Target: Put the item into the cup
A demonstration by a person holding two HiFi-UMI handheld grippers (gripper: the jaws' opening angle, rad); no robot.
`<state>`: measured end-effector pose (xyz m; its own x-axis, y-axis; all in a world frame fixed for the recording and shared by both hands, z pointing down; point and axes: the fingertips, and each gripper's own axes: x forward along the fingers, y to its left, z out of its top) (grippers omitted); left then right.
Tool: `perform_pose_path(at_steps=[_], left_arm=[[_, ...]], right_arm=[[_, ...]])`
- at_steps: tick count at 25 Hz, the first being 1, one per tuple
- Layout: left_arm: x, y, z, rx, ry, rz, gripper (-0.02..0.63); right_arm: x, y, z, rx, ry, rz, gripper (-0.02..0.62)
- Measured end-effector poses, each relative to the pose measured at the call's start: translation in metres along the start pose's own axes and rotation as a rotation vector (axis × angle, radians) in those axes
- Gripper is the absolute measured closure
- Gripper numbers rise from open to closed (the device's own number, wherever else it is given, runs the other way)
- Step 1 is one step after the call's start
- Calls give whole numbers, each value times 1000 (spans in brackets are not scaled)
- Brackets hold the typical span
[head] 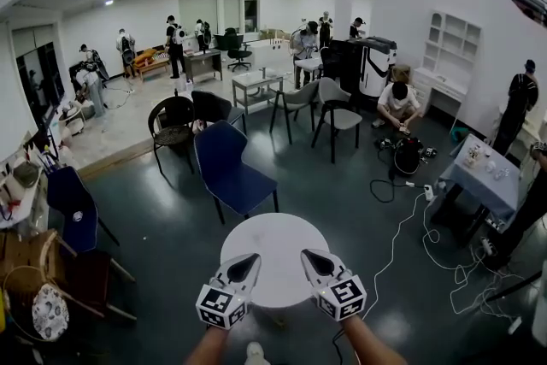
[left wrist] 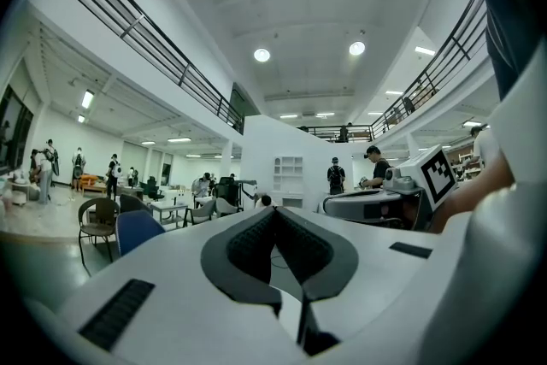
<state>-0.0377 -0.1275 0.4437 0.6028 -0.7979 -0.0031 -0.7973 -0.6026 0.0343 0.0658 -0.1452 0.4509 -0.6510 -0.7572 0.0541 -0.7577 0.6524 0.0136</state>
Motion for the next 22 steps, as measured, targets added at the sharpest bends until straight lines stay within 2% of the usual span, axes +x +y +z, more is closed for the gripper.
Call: perform_pose_path(at_steps=[7, 22], left_arm=[[-11, -53, -3, 14, 5, 7, 589], [-63, -115, -14, 27, 29, 62, 589]], right_arm=[[-52, -3, -3, 3, -19, 4, 586], [-119, 32, -14, 15, -27, 42, 586]])
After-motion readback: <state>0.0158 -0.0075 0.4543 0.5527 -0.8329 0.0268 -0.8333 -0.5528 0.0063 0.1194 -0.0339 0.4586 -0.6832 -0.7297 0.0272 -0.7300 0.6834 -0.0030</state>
